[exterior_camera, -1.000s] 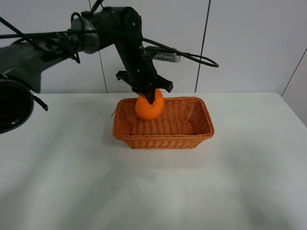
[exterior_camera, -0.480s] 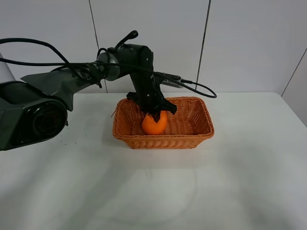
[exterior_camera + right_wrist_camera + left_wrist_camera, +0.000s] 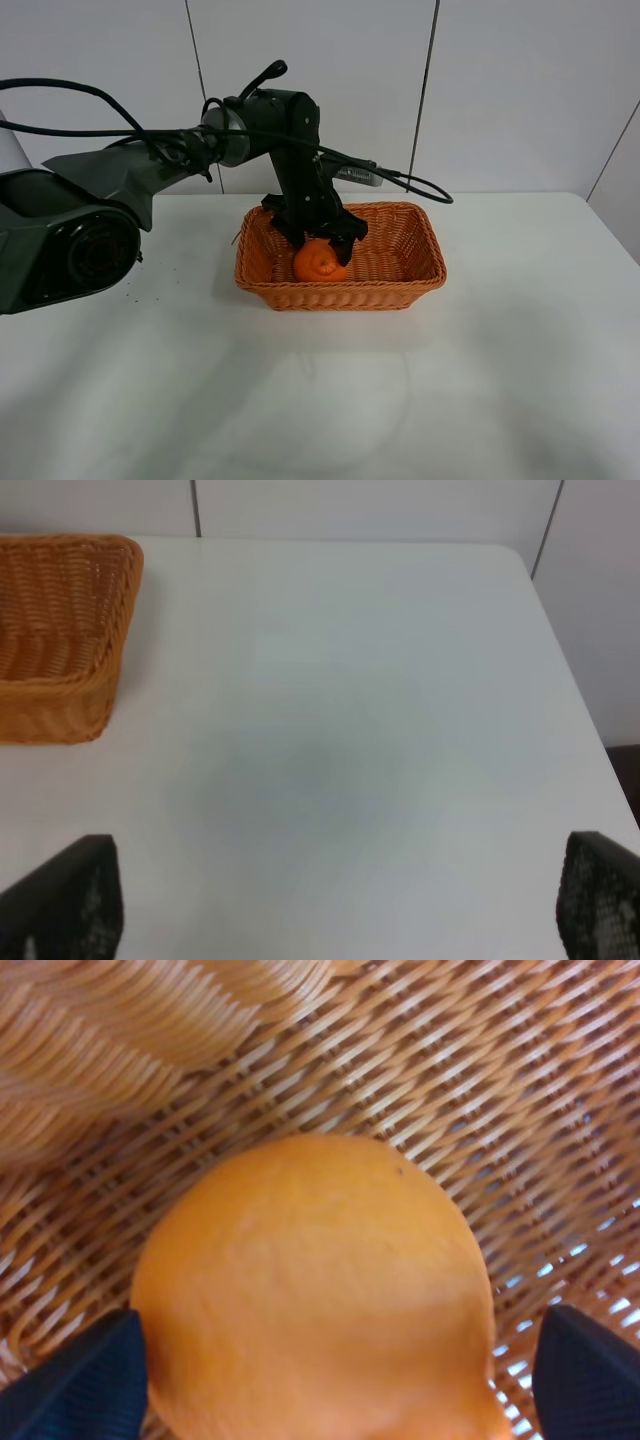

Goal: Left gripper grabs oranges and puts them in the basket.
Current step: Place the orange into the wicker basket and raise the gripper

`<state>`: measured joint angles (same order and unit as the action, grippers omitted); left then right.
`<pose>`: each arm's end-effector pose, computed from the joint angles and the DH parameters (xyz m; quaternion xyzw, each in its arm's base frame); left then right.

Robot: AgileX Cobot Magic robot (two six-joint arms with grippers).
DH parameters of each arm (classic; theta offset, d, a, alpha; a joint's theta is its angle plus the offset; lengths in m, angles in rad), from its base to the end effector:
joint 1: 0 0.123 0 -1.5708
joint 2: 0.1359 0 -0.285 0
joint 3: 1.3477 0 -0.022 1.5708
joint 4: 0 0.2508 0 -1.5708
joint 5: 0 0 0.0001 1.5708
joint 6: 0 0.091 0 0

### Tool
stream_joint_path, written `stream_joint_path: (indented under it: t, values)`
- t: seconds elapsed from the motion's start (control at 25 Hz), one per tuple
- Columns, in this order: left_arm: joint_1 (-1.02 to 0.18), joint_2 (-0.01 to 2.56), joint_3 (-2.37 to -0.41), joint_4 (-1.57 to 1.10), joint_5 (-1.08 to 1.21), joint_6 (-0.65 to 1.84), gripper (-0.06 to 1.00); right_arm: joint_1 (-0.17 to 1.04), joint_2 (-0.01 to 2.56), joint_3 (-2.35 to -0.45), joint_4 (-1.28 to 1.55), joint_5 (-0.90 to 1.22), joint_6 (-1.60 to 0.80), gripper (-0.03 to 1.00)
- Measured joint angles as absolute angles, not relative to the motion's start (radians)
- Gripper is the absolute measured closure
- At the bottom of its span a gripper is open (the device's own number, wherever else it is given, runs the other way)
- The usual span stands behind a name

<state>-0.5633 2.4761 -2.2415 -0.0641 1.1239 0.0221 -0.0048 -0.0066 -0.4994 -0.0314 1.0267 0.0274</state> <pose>0.4403 -0.2843 0.1651 0.2762 0.9490 -0.0694 0.1355 -0.0045 -0.0024 0.2799 0.0139 0.8424 -0.0096 0.5386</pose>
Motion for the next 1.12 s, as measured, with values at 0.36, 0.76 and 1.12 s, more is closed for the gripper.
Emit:
stream_joint_path:
  t: [0.36,0.76,1.12]
  values:
    - [-0.562,2.327,-2.285,-0.019,1.186,0.052,0.06,-0.005,-0.007,-0.499,-0.031,1.027,0.027,0.27]
    - [-0.488,2.220,-2.285,-0.006,1.188,0.053,0.07,-0.005,-0.007,-0.499,-0.031,1.027,0.027,0.27]
    - [-0.238,2.221,-2.280,-0.006,1.188,0.073,0.07,-0.005,-0.007,-0.499,-0.031,1.027,0.027,0.27]
